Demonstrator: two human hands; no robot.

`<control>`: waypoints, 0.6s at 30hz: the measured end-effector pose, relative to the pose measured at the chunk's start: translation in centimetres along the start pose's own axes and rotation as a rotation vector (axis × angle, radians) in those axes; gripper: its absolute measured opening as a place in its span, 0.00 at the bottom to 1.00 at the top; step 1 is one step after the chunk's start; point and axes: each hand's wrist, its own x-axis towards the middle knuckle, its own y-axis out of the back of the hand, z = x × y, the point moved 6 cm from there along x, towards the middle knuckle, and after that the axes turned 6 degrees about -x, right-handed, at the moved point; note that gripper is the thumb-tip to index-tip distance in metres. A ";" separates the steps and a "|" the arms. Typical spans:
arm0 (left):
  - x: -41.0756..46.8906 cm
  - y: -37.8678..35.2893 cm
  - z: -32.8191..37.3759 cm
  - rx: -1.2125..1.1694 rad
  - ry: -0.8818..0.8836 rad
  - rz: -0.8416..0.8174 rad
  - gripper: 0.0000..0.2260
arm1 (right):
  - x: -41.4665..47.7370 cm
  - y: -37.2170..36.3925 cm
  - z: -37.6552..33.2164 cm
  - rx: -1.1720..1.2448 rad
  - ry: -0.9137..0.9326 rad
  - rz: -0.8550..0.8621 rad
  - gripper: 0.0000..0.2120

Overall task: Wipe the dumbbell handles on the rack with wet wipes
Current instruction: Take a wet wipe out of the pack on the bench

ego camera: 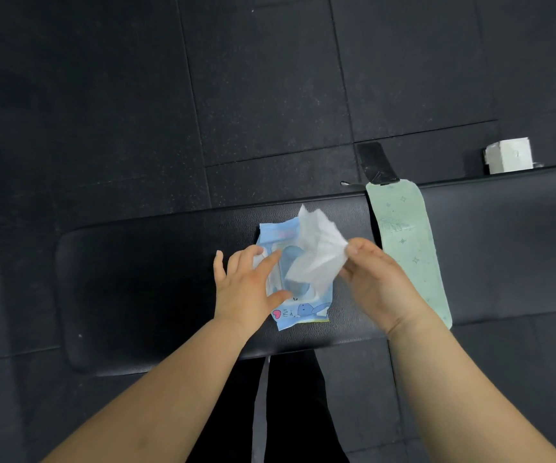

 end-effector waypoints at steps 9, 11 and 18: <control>0.6 1.9 0.5 -0.269 0.023 0.117 0.15 | -2.2 3.5 -0.8 -0.145 -0.071 0.334 0.13; 1.3 2.3 0.6 -0.268 0.019 0.157 0.13 | -2.4 3.8 -0.5 -0.170 -0.079 0.350 0.12; 2.9 3.1 1.2 -0.248 0.019 0.154 0.10 | -2.6 4.0 0.4 -0.186 -0.086 0.367 0.03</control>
